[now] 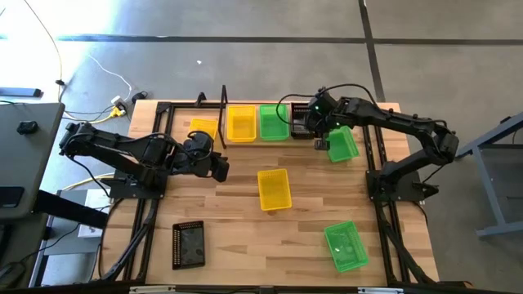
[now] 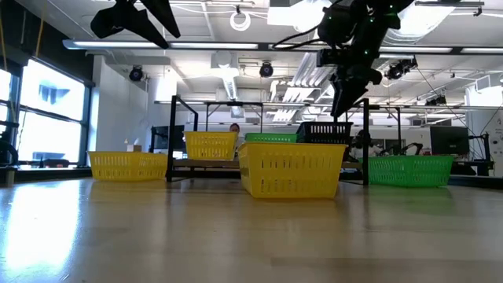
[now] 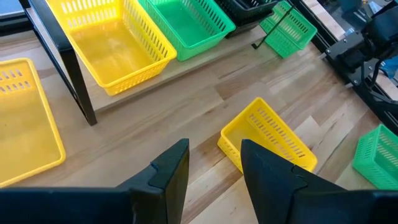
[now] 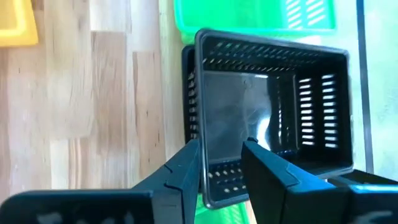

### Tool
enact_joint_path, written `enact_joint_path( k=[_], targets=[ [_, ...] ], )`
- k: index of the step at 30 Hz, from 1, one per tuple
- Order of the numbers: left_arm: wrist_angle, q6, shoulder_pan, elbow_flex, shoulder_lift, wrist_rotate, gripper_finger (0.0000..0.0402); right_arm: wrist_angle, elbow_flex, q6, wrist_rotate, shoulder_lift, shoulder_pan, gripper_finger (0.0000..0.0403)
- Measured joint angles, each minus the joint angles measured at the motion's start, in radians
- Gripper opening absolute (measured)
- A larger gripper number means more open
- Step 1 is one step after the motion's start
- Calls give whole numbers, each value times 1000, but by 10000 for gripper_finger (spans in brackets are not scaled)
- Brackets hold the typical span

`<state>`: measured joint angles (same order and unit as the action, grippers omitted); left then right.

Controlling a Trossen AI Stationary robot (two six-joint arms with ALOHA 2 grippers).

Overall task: Stack baskets on shelf by color
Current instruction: Stack the bottom green bin on top of the green bin on the shelf

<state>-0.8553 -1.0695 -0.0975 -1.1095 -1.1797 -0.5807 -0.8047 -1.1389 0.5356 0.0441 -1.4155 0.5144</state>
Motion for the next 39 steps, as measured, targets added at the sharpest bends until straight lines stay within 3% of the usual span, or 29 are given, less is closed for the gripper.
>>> enact_joint_path(
  k=[15,32,39],
  targets=[
    [0,0,0,0,0,-3,135,105,80,-48,80,0,0,106],
    [0,25,0,0,0,-3,135,96,77,-113,29,-34,-3,105],
    [1,26,-1,0,0,0,135,95,49,-137,79,-11,-56,105]
  ],
)
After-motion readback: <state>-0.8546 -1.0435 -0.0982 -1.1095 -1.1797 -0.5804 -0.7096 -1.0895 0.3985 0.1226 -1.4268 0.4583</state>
